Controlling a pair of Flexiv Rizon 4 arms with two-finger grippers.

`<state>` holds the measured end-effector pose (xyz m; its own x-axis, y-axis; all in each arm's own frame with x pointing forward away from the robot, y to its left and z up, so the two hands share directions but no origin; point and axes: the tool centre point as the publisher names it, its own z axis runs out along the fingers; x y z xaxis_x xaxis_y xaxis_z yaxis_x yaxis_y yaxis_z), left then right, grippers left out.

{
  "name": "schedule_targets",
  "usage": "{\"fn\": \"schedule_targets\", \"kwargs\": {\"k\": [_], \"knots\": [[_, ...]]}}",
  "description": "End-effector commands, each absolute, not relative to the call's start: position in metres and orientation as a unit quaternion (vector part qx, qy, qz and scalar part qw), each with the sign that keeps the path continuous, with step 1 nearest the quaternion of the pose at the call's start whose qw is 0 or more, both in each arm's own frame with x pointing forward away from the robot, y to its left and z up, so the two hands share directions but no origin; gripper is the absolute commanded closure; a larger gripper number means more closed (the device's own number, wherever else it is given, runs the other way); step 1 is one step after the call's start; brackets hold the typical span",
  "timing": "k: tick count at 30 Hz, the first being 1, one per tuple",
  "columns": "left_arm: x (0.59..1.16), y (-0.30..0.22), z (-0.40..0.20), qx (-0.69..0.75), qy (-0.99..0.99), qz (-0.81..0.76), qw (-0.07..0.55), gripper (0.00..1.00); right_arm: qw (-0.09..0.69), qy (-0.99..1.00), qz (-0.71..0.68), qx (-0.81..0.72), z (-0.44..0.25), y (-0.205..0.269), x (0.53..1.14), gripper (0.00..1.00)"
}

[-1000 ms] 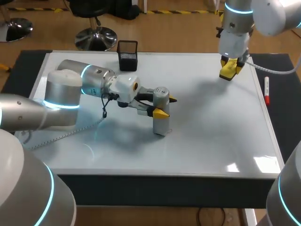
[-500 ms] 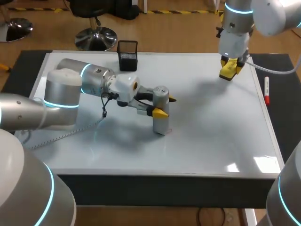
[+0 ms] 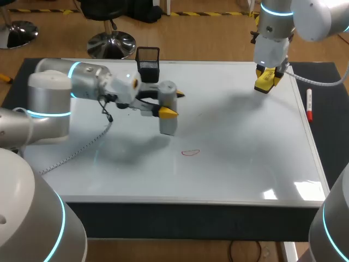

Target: Pick up the inspection probe, press it on each red-marked spot on the whiteboard one by one, put down the probe, pick up the eraser, and wipe off all the red marks.

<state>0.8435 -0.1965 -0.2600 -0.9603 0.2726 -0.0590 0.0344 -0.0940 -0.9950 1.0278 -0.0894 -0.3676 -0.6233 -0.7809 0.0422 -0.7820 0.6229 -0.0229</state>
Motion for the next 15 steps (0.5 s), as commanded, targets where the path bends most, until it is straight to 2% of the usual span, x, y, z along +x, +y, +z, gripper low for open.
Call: {"fn": "schedule_targets", "kwargs": {"k": [1, 15], "knots": [[0.845, -0.156, -0.248, -0.086, -0.676, 0.730, 0.045, 1.00, 0.015, -0.900, 0.021, 0.435, -0.367, -0.090, 1.028, 1.00], [0.912, -0.057, -0.235, -0.047, -0.683, 0.727, -0.049, 1.00, 0.015, -0.900, 0.021, 0.435, -0.367, -0.090, 1.028, 1.00]]}}
